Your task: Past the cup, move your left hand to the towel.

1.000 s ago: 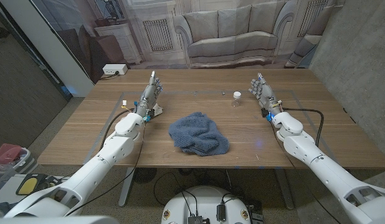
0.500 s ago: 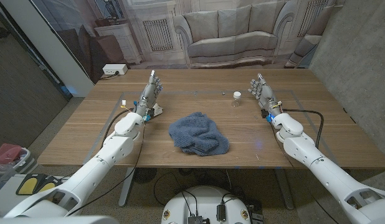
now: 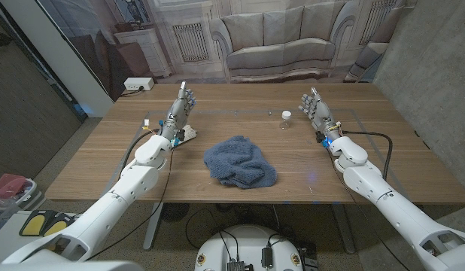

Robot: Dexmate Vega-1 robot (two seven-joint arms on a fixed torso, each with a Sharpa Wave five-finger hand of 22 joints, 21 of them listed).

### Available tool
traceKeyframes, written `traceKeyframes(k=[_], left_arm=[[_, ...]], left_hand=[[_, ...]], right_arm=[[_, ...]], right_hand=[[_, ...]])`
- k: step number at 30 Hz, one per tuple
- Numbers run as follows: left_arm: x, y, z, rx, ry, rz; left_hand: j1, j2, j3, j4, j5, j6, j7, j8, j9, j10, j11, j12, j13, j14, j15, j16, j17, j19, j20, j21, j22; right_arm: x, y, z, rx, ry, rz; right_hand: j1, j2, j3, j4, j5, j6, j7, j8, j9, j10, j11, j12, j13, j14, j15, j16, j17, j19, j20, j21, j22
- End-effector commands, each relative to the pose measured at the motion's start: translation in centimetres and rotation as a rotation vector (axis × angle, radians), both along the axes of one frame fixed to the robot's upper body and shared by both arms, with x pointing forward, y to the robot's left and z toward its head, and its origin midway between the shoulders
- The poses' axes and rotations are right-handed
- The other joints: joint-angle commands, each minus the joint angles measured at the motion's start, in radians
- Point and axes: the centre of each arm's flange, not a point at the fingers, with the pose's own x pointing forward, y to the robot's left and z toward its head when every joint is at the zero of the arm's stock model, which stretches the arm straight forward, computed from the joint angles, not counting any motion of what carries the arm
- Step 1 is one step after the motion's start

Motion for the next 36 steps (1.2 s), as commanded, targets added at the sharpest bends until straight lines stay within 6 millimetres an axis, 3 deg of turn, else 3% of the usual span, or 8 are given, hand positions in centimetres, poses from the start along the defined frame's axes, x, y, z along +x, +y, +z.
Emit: traceKeyframes(k=[1, 11, 36], left_arm=[[-2.8, 0.4, -0.2, 0.023, -0.069, 0.023], [-4.9, 1.3, -0.5, 0.041, -0.111, 0.037], [-6.9, 2.9, -1.9, 0.064, -0.178, 0.037]], left_hand=[[0.007, 0.011, 0.002, -0.007, 0.005, 0.011, 0.003, 0.006, 0.005, 0.011, 0.001, 0.008, 0.003, 0.009, 0.0, 0.006, 0.002, 0.005, -0.017, 0.003, 0.005], [0.02, 0.023, 0.005, -0.011, 0.007, 0.03, 0.004, 0.009, 0.005, 0.028, -0.001, 0.01, 0.003, 0.025, -0.001, 0.007, 0.001, 0.017, -0.015, 0.004, 0.004], [0.037, 0.035, 0.004, -0.017, 0.007, 0.066, 0.006, 0.012, 0.006, 0.063, 0.004, 0.014, 0.003, 0.057, -0.001, 0.008, 0.002, 0.038, -0.007, 0.006, 0.004]], right_arm=[[-0.5, -0.5, 0.2, -0.008, -0.01, -0.006], [-0.5, -0.6, -0.3, 0.003, -0.006, -0.01], [-1.2, -0.7, -0.1, 0.01, -0.012, -0.04]], right_hand=[[0.003, 0.003, 0.004, -0.004, 0.005, 0.01, -0.001, 0.008, 0.004, 0.008, 0.003, 0.006, 0.003, 0.007, 0.002, 0.006, 0.001, 0.006, -0.035, -0.002, 0.004], [0.003, 0.004, 0.003, -0.004, 0.005, 0.012, -0.002, 0.008, 0.004, 0.01, 0.004, 0.007, 0.003, 0.009, 0.002, 0.007, 0.001, 0.008, -0.035, -0.005, 0.004], [0.004, 0.007, 0.002, -0.006, 0.005, 0.014, -0.001, 0.009, 0.004, 0.013, 0.005, 0.008, 0.003, 0.01, 0.005, 0.008, 0.001, 0.012, -0.033, -0.014, 0.005]])
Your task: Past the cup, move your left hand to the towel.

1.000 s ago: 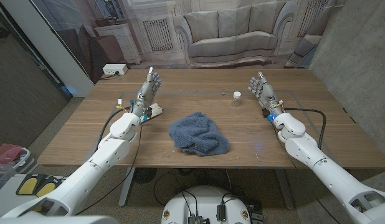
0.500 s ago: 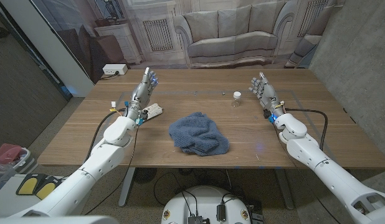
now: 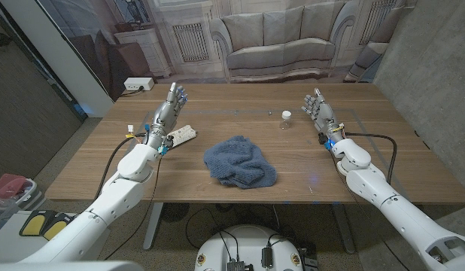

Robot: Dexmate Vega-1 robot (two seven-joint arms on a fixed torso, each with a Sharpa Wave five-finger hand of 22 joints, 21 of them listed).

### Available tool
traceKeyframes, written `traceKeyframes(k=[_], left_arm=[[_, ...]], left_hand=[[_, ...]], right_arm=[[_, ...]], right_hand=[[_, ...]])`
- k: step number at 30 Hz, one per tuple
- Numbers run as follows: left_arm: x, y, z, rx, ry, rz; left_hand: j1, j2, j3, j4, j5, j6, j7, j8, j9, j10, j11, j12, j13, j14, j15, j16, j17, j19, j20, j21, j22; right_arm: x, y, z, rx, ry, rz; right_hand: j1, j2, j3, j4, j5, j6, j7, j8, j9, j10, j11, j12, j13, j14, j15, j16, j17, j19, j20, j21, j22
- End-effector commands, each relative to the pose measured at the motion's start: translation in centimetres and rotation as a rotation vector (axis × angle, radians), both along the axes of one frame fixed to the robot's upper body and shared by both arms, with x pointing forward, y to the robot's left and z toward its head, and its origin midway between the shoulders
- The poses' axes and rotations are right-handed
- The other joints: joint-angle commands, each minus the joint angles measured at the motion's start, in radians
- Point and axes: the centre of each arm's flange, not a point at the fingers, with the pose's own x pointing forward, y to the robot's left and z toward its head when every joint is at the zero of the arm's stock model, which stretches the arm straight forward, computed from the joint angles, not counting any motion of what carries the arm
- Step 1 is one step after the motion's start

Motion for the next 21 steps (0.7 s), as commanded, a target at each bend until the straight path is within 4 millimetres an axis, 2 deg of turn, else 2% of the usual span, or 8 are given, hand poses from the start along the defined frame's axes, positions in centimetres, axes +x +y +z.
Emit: traceKeyframes(k=[1, 21], left_arm=[[-1.3, 0.6, -0.8, 0.012, -0.054, 0.002], [-2.5, 1.2, -1.7, 0.015, -0.131, 0.009]], left_hand=[[0.006, 0.004, 0.002, -0.006, 0.007, 0.011, 0.003, 0.004, 0.006, 0.01, 0.0, 0.004, 0.004, 0.008, -0.002, 0.009, 0.002, 0.009, -0.011, 0.006, 0.004], [0.015, 0.008, -0.002, -0.009, 0.007, 0.037, -0.002, 0.006, 0.006, 0.036, -0.002, 0.006, 0.004, 0.035, -0.005, 0.011, 0.002, 0.021, -0.006, 0.006, 0.004]], right_arm=[[-0.4, -0.2, 0.4, -0.004, -0.007, -0.021], [-0.9, -0.3, 0.1, 0.017, -0.015, -0.026]], right_hand=[[0.001, 0.004, 0.002, -0.006, 0.005, 0.005, 0.0, 0.009, 0.004, 0.007, 0.0, 0.004, 0.003, 0.005, 0.0, 0.008, 0.003, 0.012, -0.033, -0.007, 0.005], [0.002, 0.006, 0.001, -0.008, 0.005, 0.006, 0.0, 0.01, 0.004, 0.009, -0.001, 0.005, 0.003, 0.006, 0.0, 0.008, 0.003, 0.015, -0.032, -0.014, 0.005]])
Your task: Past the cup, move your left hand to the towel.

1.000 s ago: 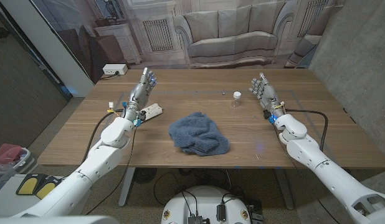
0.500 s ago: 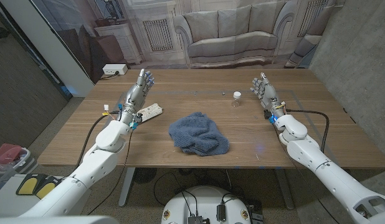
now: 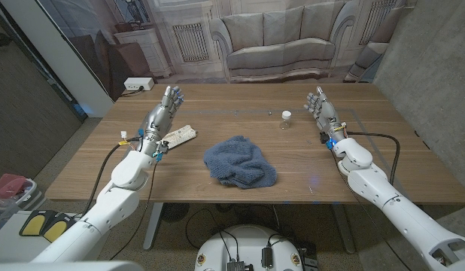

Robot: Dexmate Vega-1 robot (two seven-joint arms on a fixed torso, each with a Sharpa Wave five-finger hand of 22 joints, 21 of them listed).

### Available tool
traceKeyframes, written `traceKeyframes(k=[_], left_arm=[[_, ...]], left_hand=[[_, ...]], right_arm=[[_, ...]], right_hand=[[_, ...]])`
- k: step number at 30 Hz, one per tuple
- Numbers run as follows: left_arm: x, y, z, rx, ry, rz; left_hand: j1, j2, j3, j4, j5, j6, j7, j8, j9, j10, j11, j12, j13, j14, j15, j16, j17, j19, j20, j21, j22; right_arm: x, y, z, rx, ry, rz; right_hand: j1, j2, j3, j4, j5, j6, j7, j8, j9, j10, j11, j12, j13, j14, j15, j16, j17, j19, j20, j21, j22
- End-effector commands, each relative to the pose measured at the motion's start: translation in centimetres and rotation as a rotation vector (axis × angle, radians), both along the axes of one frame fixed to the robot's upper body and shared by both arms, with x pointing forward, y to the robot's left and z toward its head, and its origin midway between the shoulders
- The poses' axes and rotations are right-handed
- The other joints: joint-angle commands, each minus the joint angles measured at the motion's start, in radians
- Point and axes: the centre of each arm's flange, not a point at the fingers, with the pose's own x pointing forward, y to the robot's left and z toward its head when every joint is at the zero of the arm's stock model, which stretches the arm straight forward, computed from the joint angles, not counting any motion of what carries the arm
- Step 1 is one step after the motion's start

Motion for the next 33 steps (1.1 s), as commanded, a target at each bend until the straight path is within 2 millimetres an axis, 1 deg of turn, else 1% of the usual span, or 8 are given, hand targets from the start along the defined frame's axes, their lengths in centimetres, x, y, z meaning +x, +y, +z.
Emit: traceKeyframes(k=[1, 4, 5, 7, 12, 21, 26, 33], left_arm=[[-0.7, 0.3, -0.6, -0.001, -0.049, 0.006], [-0.7, 0.3, -0.8, -0.002, -0.082, 0.015], [-0.7, 0.2, -0.9, -0.003, -0.09, 0.014], [-0.6, 0.1, -1.0, -0.006, -0.102, 0.005], [-1.0, -0.2, -1.1, 0.018, -0.115, 0.02], [-2.4, -1.2, -0.9, 0.063, -0.138, 0.02], [-3.2, -1.9, -0.7, 0.103, -0.147, 0.016], [-4.5, -2.6, -0.4, 0.164, -0.168, 0.063]], left_hand=[[0.009, 0.001, -0.006, -0.006, 0.006, 0.017, 0.0, 0.007, 0.006, 0.015, -0.003, 0.004, 0.004, 0.008, 0.001, 0.004, 0.002, 0.006, -0.002, 0.006, 0.005], [0.012, 0.002, -0.008, -0.006, 0.006, 0.027, -0.002, 0.007, 0.006, 0.03, -0.005, 0.007, 0.004, 0.023, -0.003, 0.006, 0.002, 0.018, 0.0, 0.009, 0.005], [0.013, 0.003, -0.009, -0.007, 0.006, 0.029, -0.002, 0.007, 0.006, 0.036, -0.011, 0.008, 0.004, 0.028, -0.006, 0.006, 0.002, 0.023, -0.004, 0.01, 0.005], [0.015, 0.003, -0.009, -0.008, 0.007, 0.037, -0.005, 0.008, 0.006, 0.042, -0.014, 0.008, 0.004, 0.035, -0.007, 0.007, 0.002, 0.031, -0.008, 0.012, 0.004], [0.018, 0.003, -0.011, -0.009, 0.007, 0.046, -0.008, 0.009, 0.006, 0.049, -0.012, 0.008, 0.004, 0.043, -0.009, 0.008, 0.002, 0.038, -0.01, 0.013, 0.004], [0.024, 0.003, -0.013, -0.012, 0.008, 0.056, -0.007, 0.009, 0.006, 0.057, -0.017, 0.007, 0.004, 0.05, -0.011, 0.006, 0.002, 0.045, -0.01, 0.012, 0.004], [0.027, 0.003, -0.014, -0.013, 0.009, 0.061, -0.004, 0.009, 0.006, 0.06, -0.015, 0.006, 0.005, 0.055, -0.011, 0.005, 0.002, 0.048, -0.01, 0.011, 0.004], [0.029, 0.003, -0.015, -0.014, 0.009, 0.065, -0.005, 0.008, 0.006, 0.063, -0.015, 0.005, 0.005, 0.057, -0.01, 0.004, 0.002, 0.051, -0.009, 0.011, 0.004]], right_arm=[[-0.3, 0.0, -0.2, 0.015, -0.004, -0.003], [-0.3, 0.0, -0.3, 0.019, -0.002, -0.003], [-0.3, 0.0, -0.4, 0.02, -0.002, -0.002], [-0.2, 0.1, -0.5, 0.026, 0.001, -0.001], [-0.1, 0.1, -0.7, 0.025, 0.0, 0.003], [-0.2, 0.1, -0.6, 0.028, -0.004, 0.007], [-0.3, 0.0, -0.6, 0.023, -0.007, 0.008], [-0.5, 0.0, -0.5, 0.024, -0.005, 0.01]], right_hand=[[0.002, 0.006, 0.004, -0.005, 0.005, 0.007, 0.0, 0.006, 0.004, 0.009, 0.0, 0.001, 0.003, 0.005, 0.0, 0.008, 0.003, 0.004, -0.032, -0.007, 0.005], [0.002, 0.006, 0.004, -0.005, 0.005, 0.006, 0.0, 0.006, 0.004, 0.009, -0.001, 0.001, 0.004, 0.005, 0.0, 0.008, 0.003, 0.005, -0.032, -0.007, 0.005], [0.002, 0.007, 0.004, -0.005, 0.005, 0.006, -0.001, 0.006, 0.004, 0.01, -0.001, 0.002, 0.004, 0.006, 0.0, 0.008, 0.003, 0.005, -0.032, -0.008, 0.005], [0.003, 0.007, 0.003, -0.006, 0.005, 0.006, 0.0, 0.006, 0.004, 0.012, 0.002, 0.002, 0.004, 0.006, 0.0, 0.008, 0.003, 0.006, -0.032, -0.008, 0.005], [0.002, 0.007, 0.003, -0.006, 0.005, 0.008, 0.0, 0.007, 0.004, 0.013, 0.002, 0.003, 0.004, 0.006, -0.001, 0.008, 0.003, 0.007, -0.031, -0.011, 0.005], [0.002, 0.007, 0.002, -0.006, 0.005, 0.009, -0.001, 0.007, 0.004, 0.013, 0.001, 0.003, 0.004, 0.007, -0.001, 0.008, 0.003, 0.009, -0.031, -0.014, 0.006], [0.002, 0.008, 0.001, -0.007, 0.004, 0.009, -0.001, 0.007, 0.004, 0.013, -0.001, 0.003, 0.004, 0.008, 0.0, 0.008, 0.003, 0.01, -0.032, -0.015, 0.006], [0.002, 0.008, 0.001, -0.007, 0.004, 0.01, -0.001, 0.007, 0.004, 0.016, 0.002, 0.004, 0.004, 0.009, -0.001, 0.008, 0.003, 0.011, -0.032, -0.017, 0.006]])
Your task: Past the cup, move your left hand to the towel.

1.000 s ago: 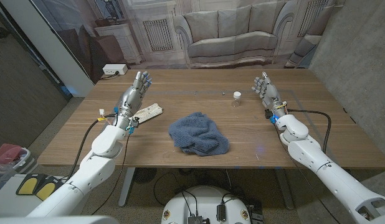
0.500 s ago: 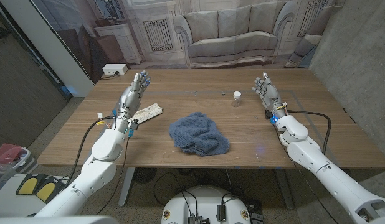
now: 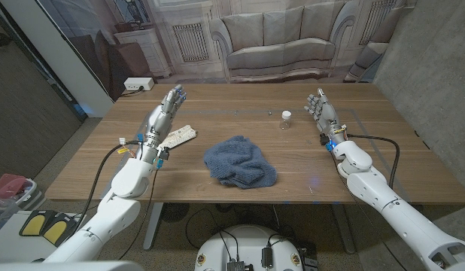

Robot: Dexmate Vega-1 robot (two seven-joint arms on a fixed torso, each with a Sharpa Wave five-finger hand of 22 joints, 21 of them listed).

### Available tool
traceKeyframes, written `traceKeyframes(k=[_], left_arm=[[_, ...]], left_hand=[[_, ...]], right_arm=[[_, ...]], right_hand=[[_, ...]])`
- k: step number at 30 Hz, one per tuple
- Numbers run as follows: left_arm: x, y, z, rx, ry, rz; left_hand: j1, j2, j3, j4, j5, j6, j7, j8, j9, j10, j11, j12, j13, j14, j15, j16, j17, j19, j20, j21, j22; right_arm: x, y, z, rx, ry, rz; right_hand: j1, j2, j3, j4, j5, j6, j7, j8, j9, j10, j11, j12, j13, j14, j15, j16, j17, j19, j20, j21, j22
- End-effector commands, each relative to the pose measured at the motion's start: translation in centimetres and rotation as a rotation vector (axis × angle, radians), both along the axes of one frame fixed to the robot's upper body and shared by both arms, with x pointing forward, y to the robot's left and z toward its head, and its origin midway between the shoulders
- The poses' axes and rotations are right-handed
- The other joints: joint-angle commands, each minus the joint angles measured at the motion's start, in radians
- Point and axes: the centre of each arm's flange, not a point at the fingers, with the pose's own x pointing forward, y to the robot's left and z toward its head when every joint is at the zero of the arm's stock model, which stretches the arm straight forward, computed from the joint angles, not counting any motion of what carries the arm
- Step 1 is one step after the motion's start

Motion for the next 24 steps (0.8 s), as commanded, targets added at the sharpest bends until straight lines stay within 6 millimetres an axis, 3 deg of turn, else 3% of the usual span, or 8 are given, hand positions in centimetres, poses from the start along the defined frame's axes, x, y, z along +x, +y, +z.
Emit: traceKeyframes(k=[1, 24], left_arm=[[-2.0, -1.3, 0.4, 0.099, -0.03, 0.061], [-4.9, -3.5, 0.3, 0.208, -0.11, 0.182]], left_hand=[[0.01, 0.002, -0.005, -0.004, 0.009, 0.009, 0.005, 0.0, 0.001, 0.011, 0.0, 0.005, 0.005, 0.008, 0.001, 0.004, 0.002, 0.003, -0.011, 0.003, 0.004], [0.016, 0.003, -0.009, -0.006, 0.01, 0.016, 0.004, -0.004, 0.001, 0.021, -0.003, 0.002, 0.005, 0.017, -0.002, 0.001, 0.002, 0.001, -0.007, -0.002, 0.004]], right_arm=[[-0.3, 0.0, 0.1, 0.002, -0.001, 0.006], [-0.4, -0.1, 0.7, 0.005, -0.022, 0.011]], right_hand=[[0.002, 0.008, 0.0, -0.007, 0.004, 0.01, -0.001, 0.007, 0.004, 0.004, 0.001, 0.004, 0.004, 0.009, -0.001, 0.009, 0.003, 0.012, -0.031, -0.003, 0.006], [0.003, 0.008, -0.002, -0.01, 0.004, 0.018, -0.003, 0.009, 0.004, 0.013, 0.002, 0.007, 0.004, 0.018, -0.001, 0.011, 0.003, 0.019, -0.03, -0.01, 0.006]])
